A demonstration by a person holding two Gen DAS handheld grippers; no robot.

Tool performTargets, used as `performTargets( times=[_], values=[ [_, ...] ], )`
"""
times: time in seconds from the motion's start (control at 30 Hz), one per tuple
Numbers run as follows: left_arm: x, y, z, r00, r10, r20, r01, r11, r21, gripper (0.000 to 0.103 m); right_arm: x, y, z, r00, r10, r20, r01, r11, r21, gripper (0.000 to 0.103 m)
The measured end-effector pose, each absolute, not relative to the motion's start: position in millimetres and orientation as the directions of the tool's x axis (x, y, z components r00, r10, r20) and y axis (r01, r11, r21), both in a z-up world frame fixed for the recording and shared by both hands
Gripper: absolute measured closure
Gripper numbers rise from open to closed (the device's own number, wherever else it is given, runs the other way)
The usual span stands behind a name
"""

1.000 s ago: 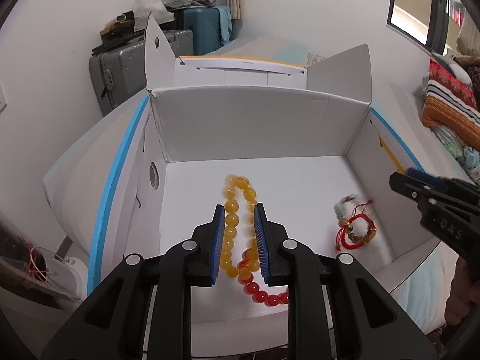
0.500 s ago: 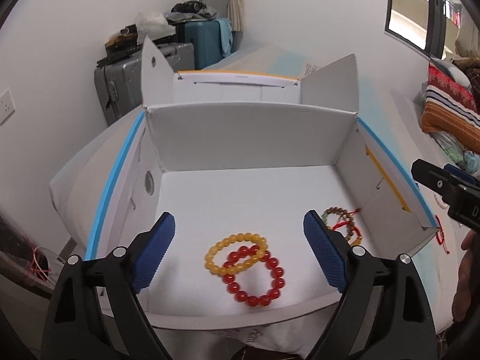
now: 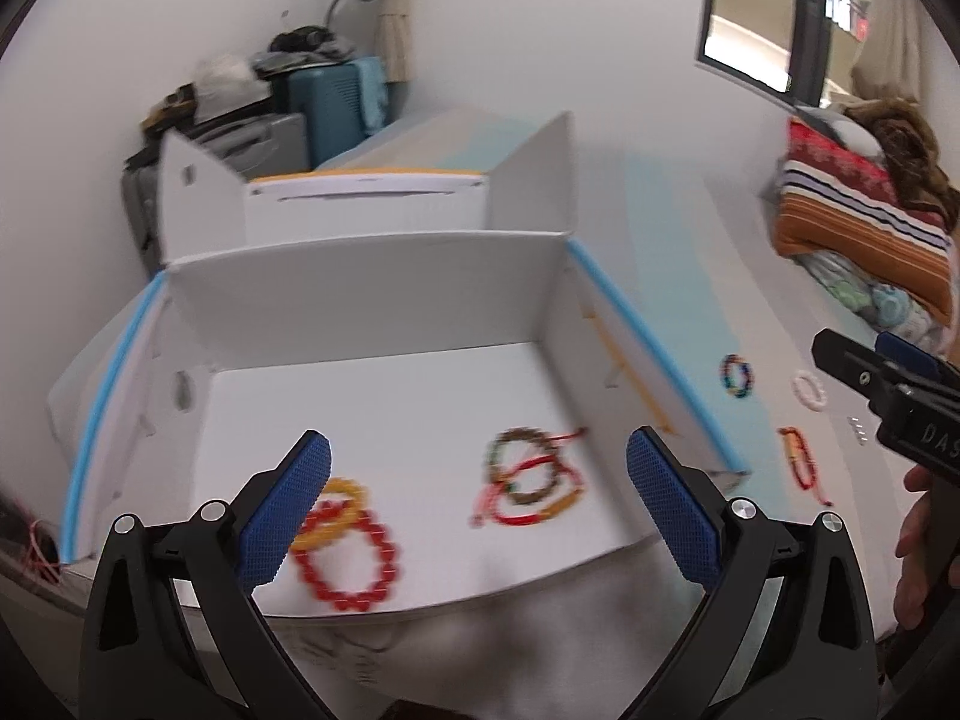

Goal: Organize jewelry
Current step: 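Move both tools back toward the remaining bracelets on the bed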

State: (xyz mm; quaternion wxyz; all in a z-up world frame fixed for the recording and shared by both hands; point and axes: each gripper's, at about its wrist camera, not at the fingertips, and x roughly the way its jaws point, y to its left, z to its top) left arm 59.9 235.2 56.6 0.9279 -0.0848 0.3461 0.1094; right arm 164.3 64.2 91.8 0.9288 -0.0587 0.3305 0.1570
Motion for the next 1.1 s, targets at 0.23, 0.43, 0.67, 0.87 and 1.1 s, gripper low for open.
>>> performTargets(
  times=[0.23,0.43,0.67,0.87,1.1],
  values=[
    [78.4,173.3,58.9,0.752,0.069,-0.656,-0.159,0.984,-0.078,0.006,168.0,-9.3,95.3,0.755,0.187,-0.629,-0.238,0.971,0.002,0.008],
    [95.9,120.4,54.9,0.753,0.013,-0.658,-0.081,0.994,-0.073,0.006,174.8,-72.2,93.1,0.760,0.134,-0.635,-0.162,0.987,0.013,0.008],
    [124.4,65.3,39.5,0.734,-0.042,-0.678,-0.009,0.997,-0.071,0.006,181.4,-135.9,84.6,0.766,0.065,-0.640,-0.096,0.995,-0.015,0.008],
    [151.7,28.6,21.6,0.710,-0.072,-0.700,0.036,0.997,-0.065,0.006,196.1,-176.2,71.0,0.754,0.012,-0.656,-0.048,0.998,-0.036,0.008],
    [177.5,1.7,0.8,0.688,-0.101,-0.719,0.073,0.995,-0.070,0.006,215.8,-207.4,45.2,0.722,-0.024,-0.692,-0.010,0.999,-0.044,0.008]
  ],
)
